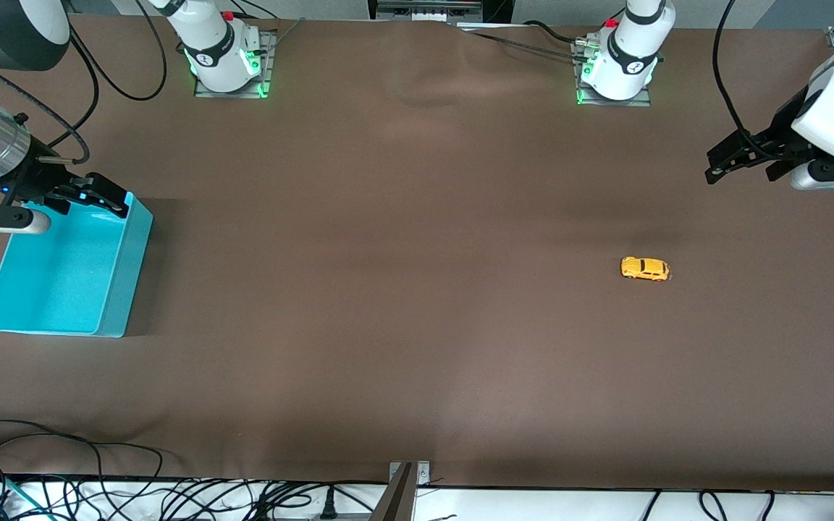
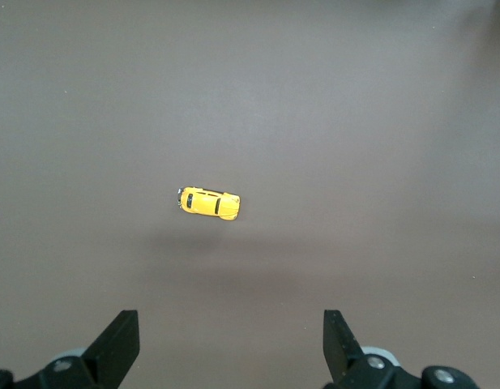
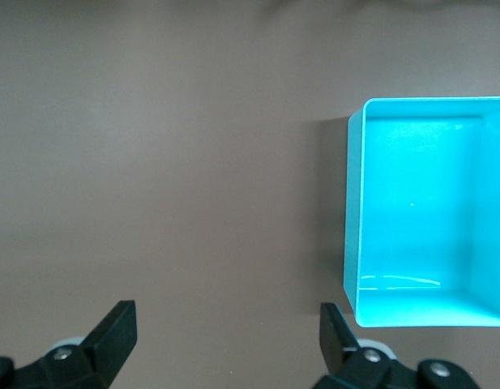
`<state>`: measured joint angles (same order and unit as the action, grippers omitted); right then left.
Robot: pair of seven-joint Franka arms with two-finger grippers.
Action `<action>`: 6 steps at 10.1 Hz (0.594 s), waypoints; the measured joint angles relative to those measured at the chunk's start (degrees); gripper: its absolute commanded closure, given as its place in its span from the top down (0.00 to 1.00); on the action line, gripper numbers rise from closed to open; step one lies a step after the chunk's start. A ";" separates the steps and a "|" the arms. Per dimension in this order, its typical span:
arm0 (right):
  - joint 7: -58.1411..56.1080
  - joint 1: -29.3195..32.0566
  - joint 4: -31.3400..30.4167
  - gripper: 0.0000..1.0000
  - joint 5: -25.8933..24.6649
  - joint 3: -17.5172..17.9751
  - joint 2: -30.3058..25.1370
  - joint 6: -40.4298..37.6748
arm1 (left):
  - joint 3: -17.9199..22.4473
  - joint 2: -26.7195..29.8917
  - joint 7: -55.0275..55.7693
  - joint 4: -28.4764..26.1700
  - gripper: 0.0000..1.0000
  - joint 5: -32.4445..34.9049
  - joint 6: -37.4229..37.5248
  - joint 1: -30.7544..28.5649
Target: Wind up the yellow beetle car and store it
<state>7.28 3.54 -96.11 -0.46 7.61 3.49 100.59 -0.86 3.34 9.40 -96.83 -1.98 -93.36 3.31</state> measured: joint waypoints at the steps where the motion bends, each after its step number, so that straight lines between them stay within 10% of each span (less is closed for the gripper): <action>1: 1.23 -0.01 0.00 1.00 0.00 0.00 0.00 0.00 | 0.00 0.00 -0.01 0.00 1.00 0.00 0.00 0.01; 6: 4.02 -0.04 0.00 1.00 0.01 0.09 0.03 0.03 | 0.29 -0.06 -0.02 0.00 1.00 0.01 0.00 -0.22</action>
<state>11.30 3.50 -96.11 -0.46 7.70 3.52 100.62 -0.57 3.28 9.38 -96.83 -1.97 -93.36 3.09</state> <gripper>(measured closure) 0.000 0.000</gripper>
